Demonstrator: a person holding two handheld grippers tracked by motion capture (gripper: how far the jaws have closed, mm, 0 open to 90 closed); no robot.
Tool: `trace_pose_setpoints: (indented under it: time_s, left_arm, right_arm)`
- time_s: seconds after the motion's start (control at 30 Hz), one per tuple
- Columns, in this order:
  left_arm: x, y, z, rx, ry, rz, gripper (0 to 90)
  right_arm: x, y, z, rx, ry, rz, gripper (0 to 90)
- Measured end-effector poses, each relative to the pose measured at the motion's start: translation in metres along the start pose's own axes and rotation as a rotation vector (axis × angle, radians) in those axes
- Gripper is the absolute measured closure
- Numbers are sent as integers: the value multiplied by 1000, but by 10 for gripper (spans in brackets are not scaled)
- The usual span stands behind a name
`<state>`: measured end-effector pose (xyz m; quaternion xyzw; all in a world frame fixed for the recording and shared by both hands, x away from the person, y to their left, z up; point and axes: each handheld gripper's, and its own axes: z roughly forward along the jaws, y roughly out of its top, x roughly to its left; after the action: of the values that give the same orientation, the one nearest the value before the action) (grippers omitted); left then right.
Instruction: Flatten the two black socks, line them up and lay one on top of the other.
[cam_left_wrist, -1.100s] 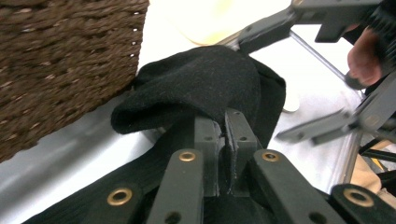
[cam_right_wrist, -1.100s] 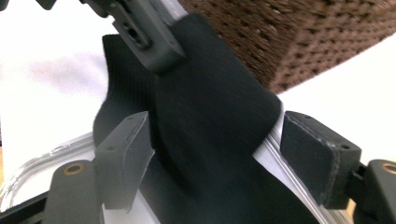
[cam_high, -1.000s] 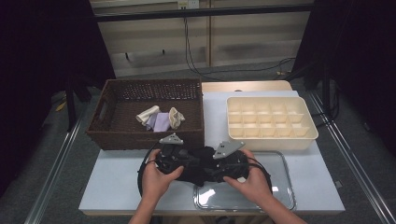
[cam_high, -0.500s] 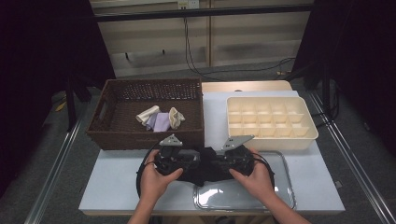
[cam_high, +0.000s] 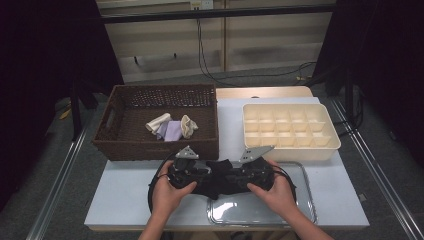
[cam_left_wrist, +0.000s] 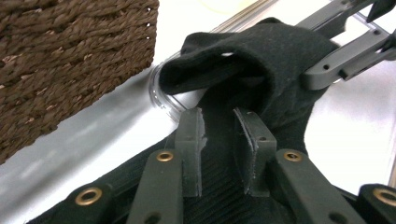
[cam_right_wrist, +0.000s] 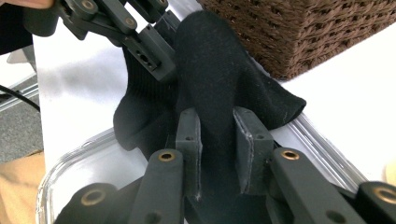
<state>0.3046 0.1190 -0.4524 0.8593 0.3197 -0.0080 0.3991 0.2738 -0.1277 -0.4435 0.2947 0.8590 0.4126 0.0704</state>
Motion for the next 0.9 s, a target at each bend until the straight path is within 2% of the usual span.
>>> trace_pose_setpoints:
  time_s: [0.1,0.17,0.3,0.37,0.47,0.57,0.7,0.77,0.9]
  left_arm:
    - [-2,1,3,4,-9,8,718]
    - [-5,2,3,2,-41,10,703]
    - [-8,3,4,-9,-74,12,665]
    - [-9,4,6,-10,-76,11,655]
    - [-11,3,10,-5,-80,9,651]
    - [-10,2,15,6,-77,8,695]
    - [-10,1,17,28,-88,-4,847]
    - [-10,1,15,34,-91,-19,865]
    - [-5,1,7,33,-78,-39,868]
  right_arm:
    - [-1,-1,0,-3,10,15,737]
    - [-1,-1,1,-3,12,23,737]
    - [-1,-1,5,2,6,33,717]
    - [-1,-2,8,8,2,37,681]
    - [0,-4,13,22,7,30,674]
    - [3,-5,16,29,15,25,683]
    - [4,-5,16,30,26,31,718]
    - [2,-4,14,18,21,34,729]
    - [-5,-3,4,-21,15,73,750]
